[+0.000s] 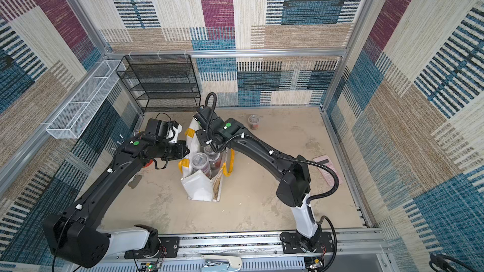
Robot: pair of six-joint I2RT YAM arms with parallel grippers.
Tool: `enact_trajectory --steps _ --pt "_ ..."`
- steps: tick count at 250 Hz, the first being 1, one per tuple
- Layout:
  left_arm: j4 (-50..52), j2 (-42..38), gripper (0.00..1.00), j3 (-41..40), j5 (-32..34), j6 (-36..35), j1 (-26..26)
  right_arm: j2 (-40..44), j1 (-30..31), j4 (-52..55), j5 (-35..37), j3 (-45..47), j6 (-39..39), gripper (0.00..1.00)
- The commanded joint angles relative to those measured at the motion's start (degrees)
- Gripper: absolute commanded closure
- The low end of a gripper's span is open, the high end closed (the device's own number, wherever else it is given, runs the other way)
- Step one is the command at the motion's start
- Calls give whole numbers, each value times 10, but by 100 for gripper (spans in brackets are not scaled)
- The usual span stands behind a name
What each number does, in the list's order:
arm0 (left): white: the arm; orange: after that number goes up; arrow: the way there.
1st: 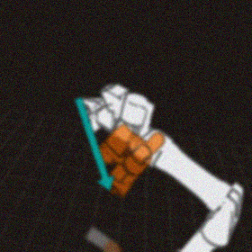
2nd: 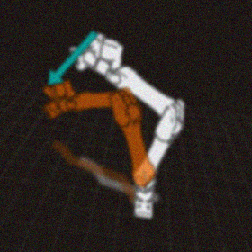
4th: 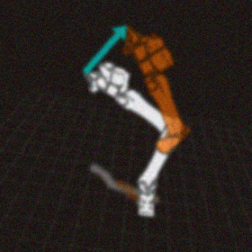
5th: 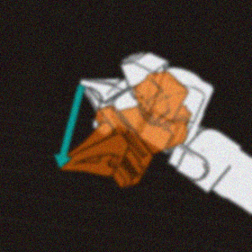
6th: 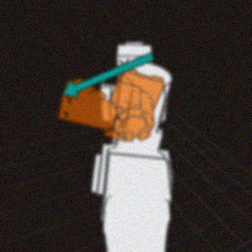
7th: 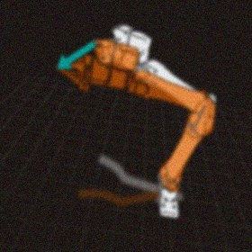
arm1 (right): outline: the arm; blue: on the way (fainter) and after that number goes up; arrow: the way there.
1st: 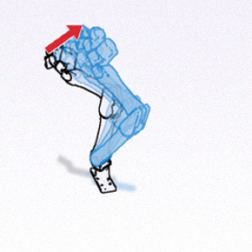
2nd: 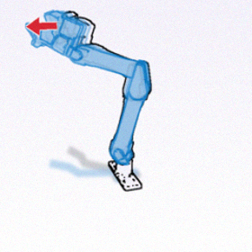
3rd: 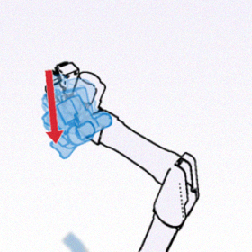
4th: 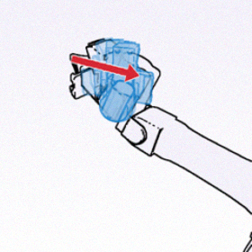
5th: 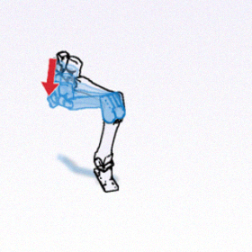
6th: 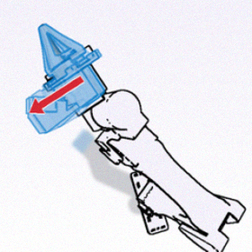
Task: Take out the seed jars from the canvas bag
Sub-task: Pick up the seed jar from the canvas bag.
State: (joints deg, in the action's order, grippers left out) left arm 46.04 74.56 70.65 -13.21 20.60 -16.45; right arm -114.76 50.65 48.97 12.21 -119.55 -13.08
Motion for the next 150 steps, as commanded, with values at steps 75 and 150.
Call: enact_trajectory --steps 75,150 --pt "-4 -3 100 -2 2 1 0 51 -42 35 53 -115 43 58" --pt "-8 -1 100 -5 0 3 0 213 -201 -23 51 135 44 57"
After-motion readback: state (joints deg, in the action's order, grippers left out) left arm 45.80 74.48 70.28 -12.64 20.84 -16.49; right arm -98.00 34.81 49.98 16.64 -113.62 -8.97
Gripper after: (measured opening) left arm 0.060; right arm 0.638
